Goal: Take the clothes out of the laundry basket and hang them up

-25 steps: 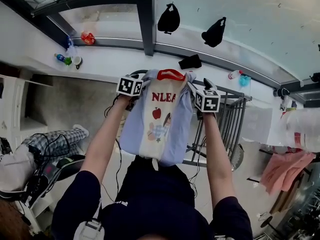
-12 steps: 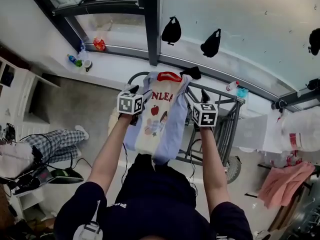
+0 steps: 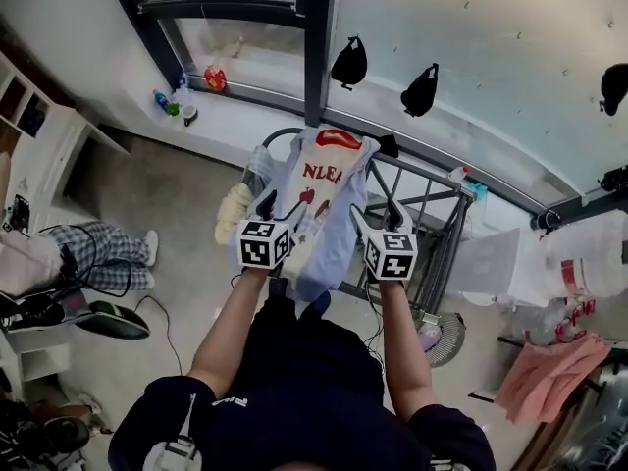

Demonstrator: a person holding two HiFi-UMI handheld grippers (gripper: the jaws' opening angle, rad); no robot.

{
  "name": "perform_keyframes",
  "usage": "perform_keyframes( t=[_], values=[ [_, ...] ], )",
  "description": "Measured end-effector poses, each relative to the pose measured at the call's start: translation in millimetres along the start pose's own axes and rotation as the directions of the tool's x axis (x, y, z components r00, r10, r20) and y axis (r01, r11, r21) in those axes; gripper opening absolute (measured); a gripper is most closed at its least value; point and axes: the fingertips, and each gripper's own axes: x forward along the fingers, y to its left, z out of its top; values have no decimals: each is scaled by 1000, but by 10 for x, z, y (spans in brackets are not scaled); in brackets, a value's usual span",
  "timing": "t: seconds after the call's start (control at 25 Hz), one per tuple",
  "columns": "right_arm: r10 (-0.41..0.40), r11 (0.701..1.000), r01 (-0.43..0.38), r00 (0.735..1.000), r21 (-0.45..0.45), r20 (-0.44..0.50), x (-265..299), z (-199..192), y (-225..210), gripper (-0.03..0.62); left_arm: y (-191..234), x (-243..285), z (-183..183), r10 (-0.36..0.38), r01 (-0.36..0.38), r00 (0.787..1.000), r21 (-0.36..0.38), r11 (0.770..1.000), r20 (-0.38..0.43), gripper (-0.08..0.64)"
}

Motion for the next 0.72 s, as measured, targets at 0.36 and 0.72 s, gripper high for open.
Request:
perform_keyframes(
  t=[0.36,0.72],
  values=[
    [13,1000,-13,1000,3,-12,-442,-361,487,367,-223,-610,-266,-32,32,999,13,999,19,302],
    [-123,990,118,990,75,65,-1297,-571,638,367,-612,-1109,-655,-172,173,985,77,982,-21,302]
  ],
)
